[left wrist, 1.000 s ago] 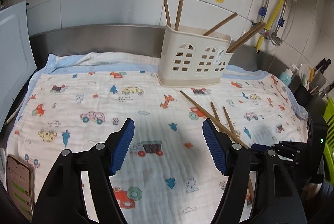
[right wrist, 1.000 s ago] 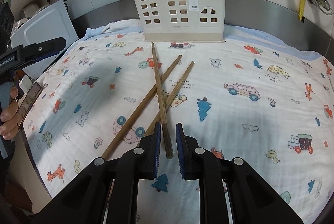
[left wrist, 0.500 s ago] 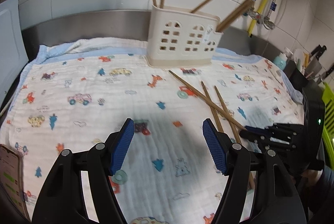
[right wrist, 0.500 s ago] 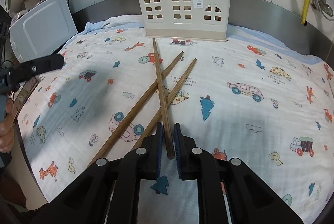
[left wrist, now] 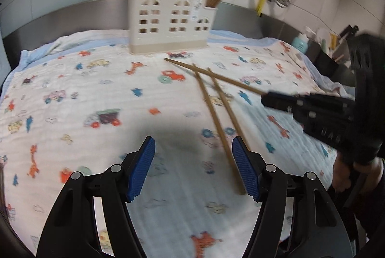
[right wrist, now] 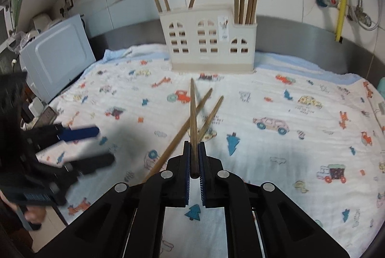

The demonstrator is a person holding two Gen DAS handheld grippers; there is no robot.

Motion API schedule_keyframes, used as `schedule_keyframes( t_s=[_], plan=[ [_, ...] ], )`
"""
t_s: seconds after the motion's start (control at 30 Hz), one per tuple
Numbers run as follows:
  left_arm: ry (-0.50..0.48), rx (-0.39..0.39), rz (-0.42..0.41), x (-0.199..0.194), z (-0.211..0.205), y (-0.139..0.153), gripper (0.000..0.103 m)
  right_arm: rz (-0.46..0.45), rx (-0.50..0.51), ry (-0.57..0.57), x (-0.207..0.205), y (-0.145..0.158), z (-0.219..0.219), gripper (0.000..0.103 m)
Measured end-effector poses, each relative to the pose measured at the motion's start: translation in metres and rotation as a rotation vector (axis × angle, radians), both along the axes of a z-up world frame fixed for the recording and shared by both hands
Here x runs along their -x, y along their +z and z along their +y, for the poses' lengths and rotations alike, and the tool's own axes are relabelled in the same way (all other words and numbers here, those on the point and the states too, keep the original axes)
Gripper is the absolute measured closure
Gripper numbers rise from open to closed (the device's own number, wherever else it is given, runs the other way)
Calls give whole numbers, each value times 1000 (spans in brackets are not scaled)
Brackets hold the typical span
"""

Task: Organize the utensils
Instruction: 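Lift the right tool's chopstick while the left tool closes on a chopstick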

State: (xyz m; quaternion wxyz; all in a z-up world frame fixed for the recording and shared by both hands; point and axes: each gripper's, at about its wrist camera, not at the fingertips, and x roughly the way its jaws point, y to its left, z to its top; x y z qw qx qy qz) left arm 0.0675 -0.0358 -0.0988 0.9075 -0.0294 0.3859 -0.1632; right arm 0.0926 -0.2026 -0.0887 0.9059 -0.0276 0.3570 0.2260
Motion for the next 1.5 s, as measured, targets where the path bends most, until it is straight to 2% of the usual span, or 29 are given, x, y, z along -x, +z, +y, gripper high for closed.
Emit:
schedule_keyframes(
  t_s=[0.03, 0.1, 0.43, 0.73, 0.8, 0.9, 1.03, 1.3, 1.5],
  plan=[
    [-5, -2, -1, 2, -4, -1, 40, -6, -3, -4, 2, 3, -1, 97],
    [-23, -3, 9, 4, -11, -4, 53, -18, -16, -11, 4, 10, -5, 97],
    [-68, -5, 49, 4, -36, -17, 78, -86, -68, -48, 20, 40, -24, 97],
    [-57, -35, 76, -5, -47, -26, 80, -132, -74, -67, 30, 60, -36, 97],
    [-53, -43, 92, -6, -48, -30, 87, -139, -81, -72, 31, 63, -38, 97],
    [-47, -70, 82, -5, -51, -31, 87, -151, -85, -77, 32, 68, -41, 97],
    [-18, -120, 76, -7, -53, -31, 95, -170, -96, -86, 35, 76, -44, 97],
    [21, -129, 89, -13, -34, -29, 97, -196, -96, -93, 35, 94, -48, 97],
    [-6, -100, 93, -14, -31, -31, 96, -204, -88, -85, 30, 103, -44, 96]
  ],
)
